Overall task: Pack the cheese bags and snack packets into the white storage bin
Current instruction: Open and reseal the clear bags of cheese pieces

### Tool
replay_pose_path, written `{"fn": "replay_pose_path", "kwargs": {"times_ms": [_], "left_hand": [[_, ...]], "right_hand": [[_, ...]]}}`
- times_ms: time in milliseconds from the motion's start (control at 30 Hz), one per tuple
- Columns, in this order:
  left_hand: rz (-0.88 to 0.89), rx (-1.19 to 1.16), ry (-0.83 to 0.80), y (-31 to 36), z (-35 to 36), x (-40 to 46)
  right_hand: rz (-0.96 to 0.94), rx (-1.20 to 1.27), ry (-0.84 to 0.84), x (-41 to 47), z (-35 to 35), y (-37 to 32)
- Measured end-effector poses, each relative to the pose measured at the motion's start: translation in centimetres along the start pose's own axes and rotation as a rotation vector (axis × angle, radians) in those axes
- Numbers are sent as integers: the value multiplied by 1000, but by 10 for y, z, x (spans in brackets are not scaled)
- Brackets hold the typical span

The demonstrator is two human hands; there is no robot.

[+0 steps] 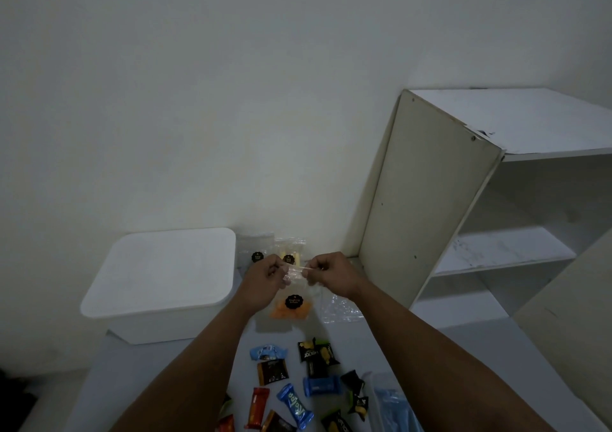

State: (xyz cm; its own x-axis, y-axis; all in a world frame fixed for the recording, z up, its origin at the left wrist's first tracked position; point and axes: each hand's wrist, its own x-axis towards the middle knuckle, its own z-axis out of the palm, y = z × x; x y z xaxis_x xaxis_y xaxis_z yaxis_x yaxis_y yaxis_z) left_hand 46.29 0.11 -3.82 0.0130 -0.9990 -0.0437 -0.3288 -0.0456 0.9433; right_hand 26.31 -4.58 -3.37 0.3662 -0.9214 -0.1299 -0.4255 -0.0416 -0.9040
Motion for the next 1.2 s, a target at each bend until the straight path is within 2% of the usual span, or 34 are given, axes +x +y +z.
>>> {"fn": "replay_pose_path", "kwargs": {"times_ms": [367, 600, 867, 1033, 1200], "left_hand": [[-49, -59, 25, 0, 0, -3], [-66, -73, 38, -2, 1, -3], [-80, -113, 82, -4, -5, -5], [-75, -114, 81, -2, -6, -5], [-84, -119, 78, -4, -6, -4]], "right_hand": [[91, 180, 17, -9, -4, -1], [57, 148, 36, -11, -1, -4], [156, 284, 50, -9, -3, 0], [164, 327, 110, -12, -4, 1], [147, 328, 93, -13, -4, 6]]}}
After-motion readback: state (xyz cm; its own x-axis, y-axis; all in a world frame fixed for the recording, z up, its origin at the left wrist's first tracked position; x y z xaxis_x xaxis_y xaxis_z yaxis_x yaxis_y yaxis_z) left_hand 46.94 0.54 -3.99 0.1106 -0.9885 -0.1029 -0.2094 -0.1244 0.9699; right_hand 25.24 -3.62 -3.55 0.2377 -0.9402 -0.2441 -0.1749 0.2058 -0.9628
